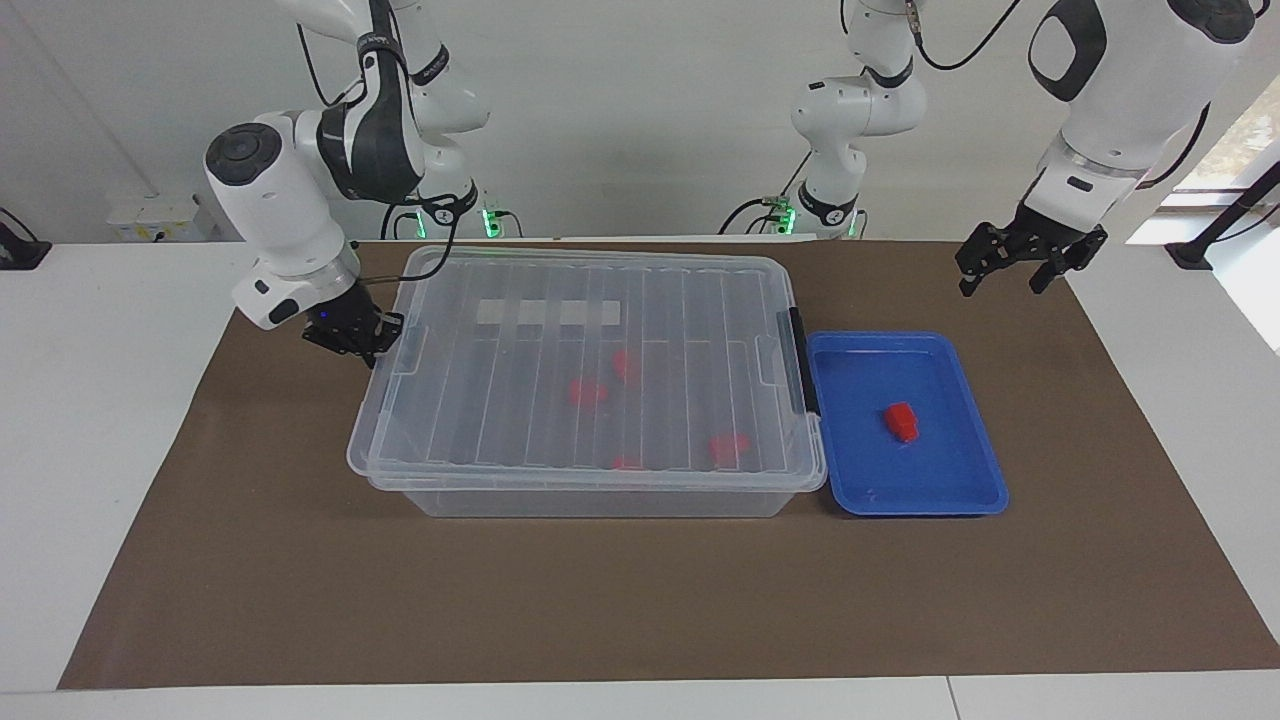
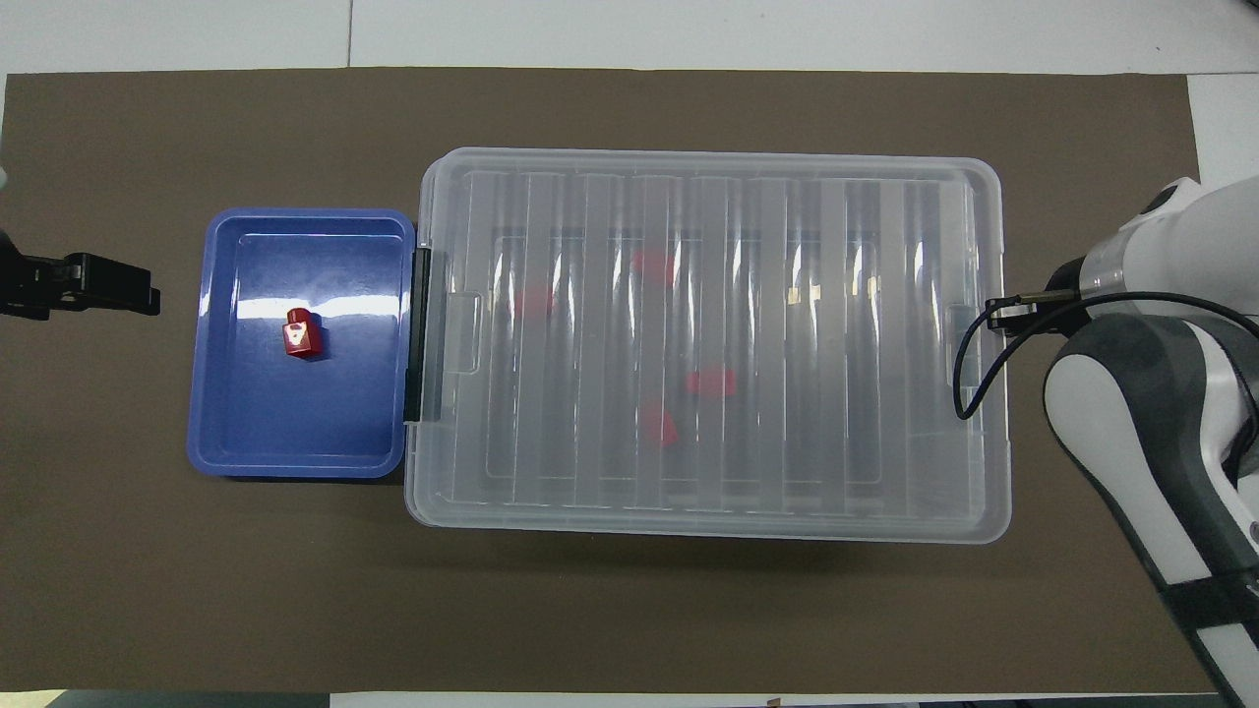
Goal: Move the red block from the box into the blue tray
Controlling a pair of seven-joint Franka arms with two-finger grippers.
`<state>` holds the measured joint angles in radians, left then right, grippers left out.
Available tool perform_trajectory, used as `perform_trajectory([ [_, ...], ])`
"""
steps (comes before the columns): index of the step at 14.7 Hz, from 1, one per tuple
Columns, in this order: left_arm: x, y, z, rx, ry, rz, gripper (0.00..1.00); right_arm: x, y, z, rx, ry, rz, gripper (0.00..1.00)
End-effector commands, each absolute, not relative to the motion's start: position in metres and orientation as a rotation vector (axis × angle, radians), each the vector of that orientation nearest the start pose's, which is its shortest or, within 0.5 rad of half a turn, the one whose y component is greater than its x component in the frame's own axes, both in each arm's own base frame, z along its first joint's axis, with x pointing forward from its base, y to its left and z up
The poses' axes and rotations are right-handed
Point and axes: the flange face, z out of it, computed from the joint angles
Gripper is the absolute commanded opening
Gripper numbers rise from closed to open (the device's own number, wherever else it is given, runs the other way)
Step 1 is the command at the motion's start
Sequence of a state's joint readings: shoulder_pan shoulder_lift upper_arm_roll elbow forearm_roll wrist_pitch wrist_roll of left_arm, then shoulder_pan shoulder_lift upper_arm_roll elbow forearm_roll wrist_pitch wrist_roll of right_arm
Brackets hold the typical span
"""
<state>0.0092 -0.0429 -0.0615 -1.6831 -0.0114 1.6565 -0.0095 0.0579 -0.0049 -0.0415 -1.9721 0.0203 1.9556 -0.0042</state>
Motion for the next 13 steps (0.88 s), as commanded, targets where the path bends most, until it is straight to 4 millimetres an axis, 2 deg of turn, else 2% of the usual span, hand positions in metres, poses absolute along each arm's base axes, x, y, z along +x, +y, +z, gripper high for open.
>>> perform_trajectory([
  [1,0.538,-0.026,0.603,-3.132,0.063,-0.024,1.00,0.559,0.000,0.520,-3.107,0.025,0.045,0.00],
  [3,0.538,-0.027,0.603,-3.132,0.065,-0.024,1.00,0.553,-0.009,0.545,-3.115,0.049,0.071,0.00],
  [5,0.538,-0.027,0.603,-3.132,0.065,-0.024,1.00,0.546,-0.010,0.572,-3.116,0.046,0.109,0.00],
  [6,0.538,-0.026,0.603,-3.132,0.063,-0.024,1.00,0.541,-0.013,0.578,-3.112,0.050,0.150,0.00],
  [7,0.538,-0.026,0.603,-3.132,0.063,-0.024,1.00,0.538,-0.017,0.580,-3.110,0.054,0.164,0.16],
  [8,0.538,-0.026,0.603,-3.132,0.063,-0.024,1.00,0.537,-0.019,0.580,-3.109,0.059,0.169,0.66],
  [9,0.538,-0.027,0.603,-3.132,0.065,-0.024,1.00,0.537,-0.021,0.580,-3.107,0.066,0.171,1.00],
  [13,0.538,-0.026,0.603,-3.132,0.063,-0.024,1.00,0.542,-0.019,0.591,-3.150,0.062,0.133,1.00],
])
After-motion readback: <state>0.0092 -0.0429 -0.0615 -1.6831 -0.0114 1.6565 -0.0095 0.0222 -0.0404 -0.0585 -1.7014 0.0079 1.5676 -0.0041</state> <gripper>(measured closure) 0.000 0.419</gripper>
